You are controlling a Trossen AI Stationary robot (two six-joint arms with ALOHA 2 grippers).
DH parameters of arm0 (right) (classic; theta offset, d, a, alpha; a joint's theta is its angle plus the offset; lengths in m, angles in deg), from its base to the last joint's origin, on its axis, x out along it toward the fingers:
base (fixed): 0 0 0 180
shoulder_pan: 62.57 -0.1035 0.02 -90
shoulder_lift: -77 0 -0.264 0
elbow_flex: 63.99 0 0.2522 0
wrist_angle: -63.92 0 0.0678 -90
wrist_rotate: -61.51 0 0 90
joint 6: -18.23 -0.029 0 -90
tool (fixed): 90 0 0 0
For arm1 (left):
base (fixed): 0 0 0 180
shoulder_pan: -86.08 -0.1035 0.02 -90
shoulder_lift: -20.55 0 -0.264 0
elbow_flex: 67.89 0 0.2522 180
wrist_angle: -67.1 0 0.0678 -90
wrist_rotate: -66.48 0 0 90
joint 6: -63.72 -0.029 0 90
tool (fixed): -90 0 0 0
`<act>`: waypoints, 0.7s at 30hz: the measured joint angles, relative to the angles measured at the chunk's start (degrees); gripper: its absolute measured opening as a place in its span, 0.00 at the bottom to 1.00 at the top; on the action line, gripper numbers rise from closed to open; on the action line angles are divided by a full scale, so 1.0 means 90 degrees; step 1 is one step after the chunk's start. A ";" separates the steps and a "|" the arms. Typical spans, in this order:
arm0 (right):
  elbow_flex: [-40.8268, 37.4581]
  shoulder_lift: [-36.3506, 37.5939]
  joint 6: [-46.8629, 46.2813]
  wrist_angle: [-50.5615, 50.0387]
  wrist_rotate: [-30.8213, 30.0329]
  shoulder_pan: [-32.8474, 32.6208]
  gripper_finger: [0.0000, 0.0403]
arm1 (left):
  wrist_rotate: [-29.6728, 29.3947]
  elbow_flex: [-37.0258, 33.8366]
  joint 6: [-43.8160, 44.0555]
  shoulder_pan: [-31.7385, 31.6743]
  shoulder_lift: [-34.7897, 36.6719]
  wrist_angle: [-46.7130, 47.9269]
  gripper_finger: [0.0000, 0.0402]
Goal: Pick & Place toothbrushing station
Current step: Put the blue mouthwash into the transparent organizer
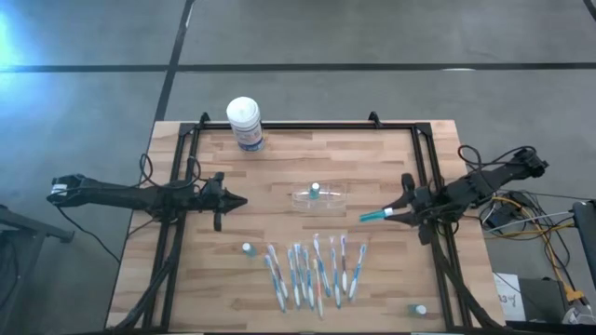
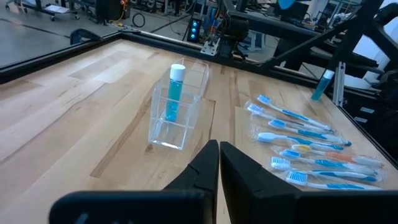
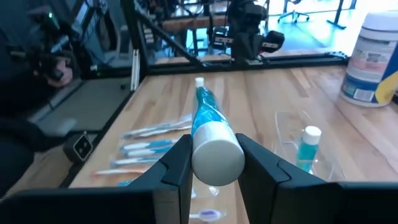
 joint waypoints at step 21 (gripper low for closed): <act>-0.1524 0.1631 -0.0377 0.0634 -0.0442 0.0000 0.22 | -0.0076 0.0000 0.0000 0.0001 0.0000 0.0000 0.05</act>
